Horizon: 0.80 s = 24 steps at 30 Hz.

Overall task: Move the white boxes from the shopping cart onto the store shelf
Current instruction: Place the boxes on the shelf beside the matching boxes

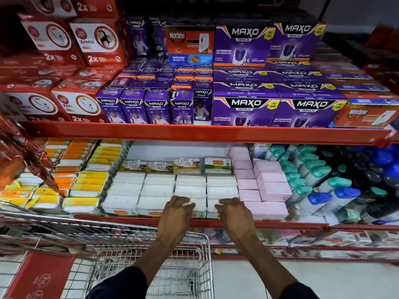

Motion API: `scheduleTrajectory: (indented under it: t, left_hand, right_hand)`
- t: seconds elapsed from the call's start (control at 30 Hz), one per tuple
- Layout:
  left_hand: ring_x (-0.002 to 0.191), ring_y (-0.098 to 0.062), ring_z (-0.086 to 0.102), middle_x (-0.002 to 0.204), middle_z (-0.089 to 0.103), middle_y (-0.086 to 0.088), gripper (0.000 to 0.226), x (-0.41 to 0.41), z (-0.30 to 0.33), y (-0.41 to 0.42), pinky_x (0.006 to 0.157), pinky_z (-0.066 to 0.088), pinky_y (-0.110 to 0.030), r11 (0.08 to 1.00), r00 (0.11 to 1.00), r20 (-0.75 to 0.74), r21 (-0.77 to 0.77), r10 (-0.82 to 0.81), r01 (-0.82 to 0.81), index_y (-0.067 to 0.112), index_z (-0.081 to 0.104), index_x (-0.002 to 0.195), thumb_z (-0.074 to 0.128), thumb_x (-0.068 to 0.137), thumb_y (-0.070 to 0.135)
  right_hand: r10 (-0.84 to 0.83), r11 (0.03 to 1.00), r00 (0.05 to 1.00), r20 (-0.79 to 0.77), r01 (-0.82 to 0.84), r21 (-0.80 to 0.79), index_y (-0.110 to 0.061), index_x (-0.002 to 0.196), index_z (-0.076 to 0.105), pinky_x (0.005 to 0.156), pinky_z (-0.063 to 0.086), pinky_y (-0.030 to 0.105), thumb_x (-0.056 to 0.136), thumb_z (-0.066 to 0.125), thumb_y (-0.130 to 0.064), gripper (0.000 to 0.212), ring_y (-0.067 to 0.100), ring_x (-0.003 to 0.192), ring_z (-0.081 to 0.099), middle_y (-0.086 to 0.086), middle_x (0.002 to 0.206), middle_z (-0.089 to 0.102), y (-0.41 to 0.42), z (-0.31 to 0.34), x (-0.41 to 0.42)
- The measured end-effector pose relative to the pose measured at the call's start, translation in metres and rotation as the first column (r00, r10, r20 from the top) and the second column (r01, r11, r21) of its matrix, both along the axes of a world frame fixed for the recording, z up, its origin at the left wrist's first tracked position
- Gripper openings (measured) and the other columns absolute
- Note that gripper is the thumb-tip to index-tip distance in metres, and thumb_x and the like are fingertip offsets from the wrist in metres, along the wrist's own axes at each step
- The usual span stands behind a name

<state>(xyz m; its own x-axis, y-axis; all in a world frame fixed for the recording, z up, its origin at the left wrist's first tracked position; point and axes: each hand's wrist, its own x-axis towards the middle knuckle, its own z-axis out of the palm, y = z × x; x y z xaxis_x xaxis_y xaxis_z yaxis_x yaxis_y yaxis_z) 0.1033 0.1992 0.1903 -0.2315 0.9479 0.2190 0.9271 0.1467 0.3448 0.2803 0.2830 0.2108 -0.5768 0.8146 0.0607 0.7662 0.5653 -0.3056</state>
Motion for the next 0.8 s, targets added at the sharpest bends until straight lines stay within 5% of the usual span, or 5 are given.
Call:
scheduleTrajectory:
  t: [0.8]
  left_hand:
    - [0.11,-0.023,0.059,0.117,0.072,-0.005,0.026,-0.0053,-0.0079,-0.0022,0.095,0.052,-0.039,0.999,0.998,0.048,0.014,-0.037,0.036,0.02,0.074,0.111,0.067,0.088,0.009]
  right_hand:
    - [-0.08,0.996,0.996,-0.037,0.079,-0.039,-0.021,0.102,0.076,0.089,0.055,0.035,0.087,0.065,-0.001,0.027,0.02,0.105,0.062,0.0,0.116,0.071,-0.007,0.0082,-0.0037]
